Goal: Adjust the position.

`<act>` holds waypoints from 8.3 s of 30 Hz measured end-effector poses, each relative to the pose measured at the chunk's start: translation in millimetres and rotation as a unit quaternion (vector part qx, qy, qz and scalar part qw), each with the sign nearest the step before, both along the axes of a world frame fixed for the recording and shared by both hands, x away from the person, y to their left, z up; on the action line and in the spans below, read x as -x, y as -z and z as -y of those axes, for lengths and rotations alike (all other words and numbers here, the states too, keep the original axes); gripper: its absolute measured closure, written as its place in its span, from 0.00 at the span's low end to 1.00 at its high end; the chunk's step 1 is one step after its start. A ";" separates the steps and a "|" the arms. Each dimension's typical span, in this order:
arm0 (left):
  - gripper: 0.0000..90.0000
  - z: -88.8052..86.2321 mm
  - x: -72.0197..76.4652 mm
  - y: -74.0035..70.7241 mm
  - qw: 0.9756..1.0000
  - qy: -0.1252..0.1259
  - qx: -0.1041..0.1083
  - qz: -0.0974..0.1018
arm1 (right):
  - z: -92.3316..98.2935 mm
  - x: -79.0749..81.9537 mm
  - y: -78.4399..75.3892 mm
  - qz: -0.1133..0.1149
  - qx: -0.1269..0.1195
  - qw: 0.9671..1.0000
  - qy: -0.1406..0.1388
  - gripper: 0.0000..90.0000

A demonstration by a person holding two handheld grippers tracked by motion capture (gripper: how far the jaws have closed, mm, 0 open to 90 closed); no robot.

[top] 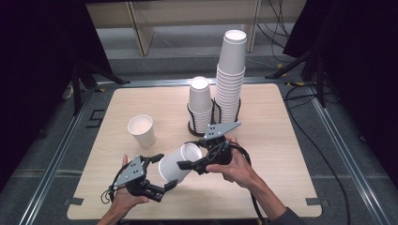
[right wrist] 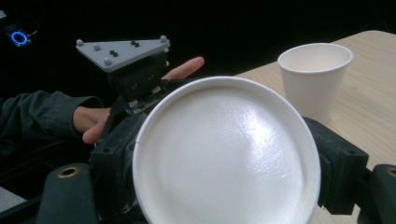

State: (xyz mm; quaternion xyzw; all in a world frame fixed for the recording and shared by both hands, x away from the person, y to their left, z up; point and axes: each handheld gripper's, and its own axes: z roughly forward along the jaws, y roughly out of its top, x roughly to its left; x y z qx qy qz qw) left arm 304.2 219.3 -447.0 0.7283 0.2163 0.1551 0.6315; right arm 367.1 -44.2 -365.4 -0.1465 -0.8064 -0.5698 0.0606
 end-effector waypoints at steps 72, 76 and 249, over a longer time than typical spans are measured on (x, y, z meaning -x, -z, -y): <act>0.12 15.7 12.5 1.2 0.969 0.079 -0.233 0.005 | -34.5 23.7 37.7 0.082 0.300 0.943 -0.118 0.22; 0.12 14.7 12.7 0.4 0.968 0.084 -0.238 0.007 | -33.3 25.2 36.2 0.081 0.301 0.942 -0.124 0.24; 0.05 -5.9 6.6 -17.9 0.997 0.006 0.064 -0.042 | -21.2 7.6 37.1 0.099 0.111 0.984 -0.100 0.23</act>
